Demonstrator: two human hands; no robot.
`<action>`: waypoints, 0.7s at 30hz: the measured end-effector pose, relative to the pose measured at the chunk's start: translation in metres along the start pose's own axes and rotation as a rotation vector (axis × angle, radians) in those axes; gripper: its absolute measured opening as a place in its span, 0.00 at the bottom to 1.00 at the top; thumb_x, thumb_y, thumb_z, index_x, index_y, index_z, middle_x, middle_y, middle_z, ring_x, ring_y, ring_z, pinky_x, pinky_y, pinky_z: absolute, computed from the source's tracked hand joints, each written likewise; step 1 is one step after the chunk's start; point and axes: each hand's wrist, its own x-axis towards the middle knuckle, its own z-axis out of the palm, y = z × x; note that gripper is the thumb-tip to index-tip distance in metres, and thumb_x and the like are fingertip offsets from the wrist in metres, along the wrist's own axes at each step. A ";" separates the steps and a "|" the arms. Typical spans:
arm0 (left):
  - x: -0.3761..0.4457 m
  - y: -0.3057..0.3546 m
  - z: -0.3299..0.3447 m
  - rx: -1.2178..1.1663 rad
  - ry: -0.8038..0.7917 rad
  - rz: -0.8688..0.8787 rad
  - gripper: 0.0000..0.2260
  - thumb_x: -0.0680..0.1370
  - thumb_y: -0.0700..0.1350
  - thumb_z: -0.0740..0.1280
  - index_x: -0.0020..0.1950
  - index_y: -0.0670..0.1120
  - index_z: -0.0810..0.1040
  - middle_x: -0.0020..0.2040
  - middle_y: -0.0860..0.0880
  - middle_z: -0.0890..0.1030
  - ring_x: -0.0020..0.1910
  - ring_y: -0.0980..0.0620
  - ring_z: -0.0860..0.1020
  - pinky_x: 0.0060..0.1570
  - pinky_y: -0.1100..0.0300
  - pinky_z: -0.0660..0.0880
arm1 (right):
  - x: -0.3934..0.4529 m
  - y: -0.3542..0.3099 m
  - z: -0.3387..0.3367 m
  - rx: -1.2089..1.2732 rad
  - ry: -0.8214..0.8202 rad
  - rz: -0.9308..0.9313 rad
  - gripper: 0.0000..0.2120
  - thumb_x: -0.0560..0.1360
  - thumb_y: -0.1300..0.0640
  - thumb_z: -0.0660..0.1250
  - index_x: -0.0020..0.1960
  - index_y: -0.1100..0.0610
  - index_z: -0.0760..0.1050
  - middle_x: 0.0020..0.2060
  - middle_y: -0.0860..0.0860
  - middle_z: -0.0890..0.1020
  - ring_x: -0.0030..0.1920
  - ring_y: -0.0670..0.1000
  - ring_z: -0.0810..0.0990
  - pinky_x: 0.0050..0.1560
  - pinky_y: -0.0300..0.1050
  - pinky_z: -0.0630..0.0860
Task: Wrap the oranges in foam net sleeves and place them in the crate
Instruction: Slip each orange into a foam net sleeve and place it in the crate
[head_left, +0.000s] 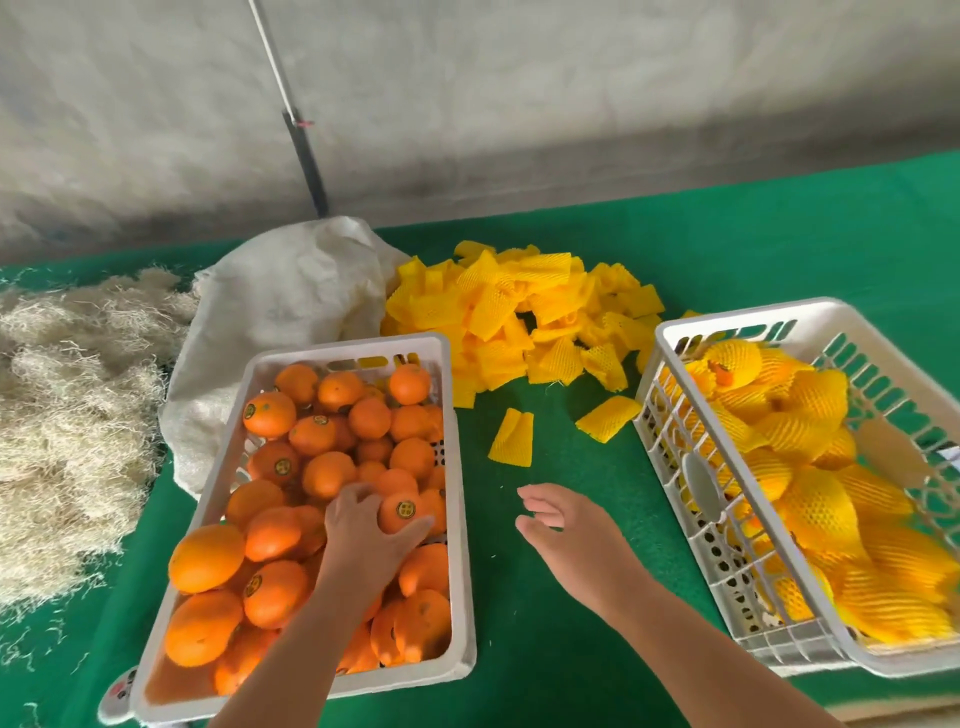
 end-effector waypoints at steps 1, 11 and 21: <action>0.001 0.000 0.003 0.007 0.013 -0.006 0.37 0.71 0.72 0.72 0.70 0.47 0.77 0.75 0.52 0.66 0.75 0.46 0.64 0.72 0.44 0.71 | 0.000 0.004 -0.006 0.010 0.000 0.002 0.19 0.84 0.48 0.66 0.74 0.42 0.74 0.69 0.38 0.79 0.67 0.39 0.77 0.64 0.34 0.68; -0.020 0.065 -0.015 -0.262 0.317 -0.055 0.22 0.69 0.71 0.73 0.45 0.54 0.78 0.37 0.54 0.83 0.34 0.52 0.83 0.27 0.57 0.79 | 0.024 0.040 -0.081 -0.034 0.000 -0.026 0.19 0.83 0.48 0.66 0.73 0.45 0.75 0.68 0.42 0.81 0.65 0.41 0.79 0.64 0.38 0.72; -0.039 0.173 0.046 -0.338 -0.071 0.068 0.21 0.72 0.60 0.80 0.59 0.61 0.73 0.51 0.53 0.80 0.40 0.52 0.86 0.40 0.56 0.86 | 0.079 0.087 -0.122 -0.264 -0.134 -0.028 0.21 0.84 0.49 0.64 0.76 0.49 0.73 0.72 0.49 0.78 0.59 0.47 0.81 0.52 0.37 0.76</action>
